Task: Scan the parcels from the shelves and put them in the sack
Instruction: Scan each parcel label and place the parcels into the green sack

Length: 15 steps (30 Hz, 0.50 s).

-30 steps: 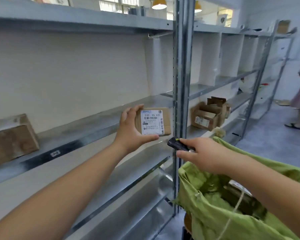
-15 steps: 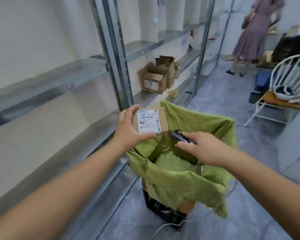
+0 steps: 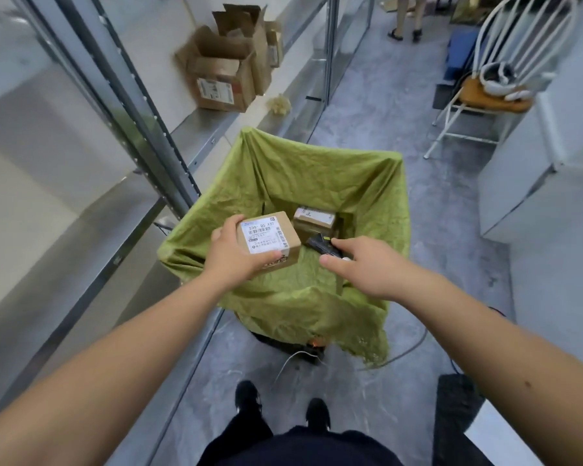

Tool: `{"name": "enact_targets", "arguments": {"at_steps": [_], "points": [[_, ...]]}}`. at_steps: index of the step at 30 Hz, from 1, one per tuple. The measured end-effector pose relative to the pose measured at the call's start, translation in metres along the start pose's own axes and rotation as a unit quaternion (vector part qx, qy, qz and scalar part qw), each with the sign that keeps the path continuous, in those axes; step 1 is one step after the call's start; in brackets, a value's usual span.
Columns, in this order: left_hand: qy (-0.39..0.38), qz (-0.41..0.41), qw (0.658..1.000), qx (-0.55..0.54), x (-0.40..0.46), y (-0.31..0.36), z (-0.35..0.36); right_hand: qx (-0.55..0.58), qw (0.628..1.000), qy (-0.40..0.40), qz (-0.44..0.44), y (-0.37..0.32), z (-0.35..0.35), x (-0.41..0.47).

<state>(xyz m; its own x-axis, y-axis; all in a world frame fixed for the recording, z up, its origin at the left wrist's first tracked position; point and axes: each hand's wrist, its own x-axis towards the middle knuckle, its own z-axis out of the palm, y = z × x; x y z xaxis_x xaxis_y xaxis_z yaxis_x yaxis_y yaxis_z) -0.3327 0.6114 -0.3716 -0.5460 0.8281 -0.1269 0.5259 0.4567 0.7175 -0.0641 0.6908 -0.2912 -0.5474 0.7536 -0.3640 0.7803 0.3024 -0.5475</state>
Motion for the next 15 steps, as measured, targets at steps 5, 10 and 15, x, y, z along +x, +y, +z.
{"name": "enact_targets", "arguments": {"at_steps": [5,10,15], "points": [[-0.064,-0.058,0.996,0.022,0.036,-0.017,0.022,0.022,0.999,-0.016,0.046,0.001,0.013,0.016],[-0.135,-0.093,0.986,0.043,0.080,-0.038,0.046,0.048,0.992,-0.028,0.112,-0.016,0.020,0.036],[-0.187,-0.115,0.973,0.074,0.127,-0.070,0.069,0.068,0.982,-0.014,0.177,-0.039,0.032,0.067]]}}
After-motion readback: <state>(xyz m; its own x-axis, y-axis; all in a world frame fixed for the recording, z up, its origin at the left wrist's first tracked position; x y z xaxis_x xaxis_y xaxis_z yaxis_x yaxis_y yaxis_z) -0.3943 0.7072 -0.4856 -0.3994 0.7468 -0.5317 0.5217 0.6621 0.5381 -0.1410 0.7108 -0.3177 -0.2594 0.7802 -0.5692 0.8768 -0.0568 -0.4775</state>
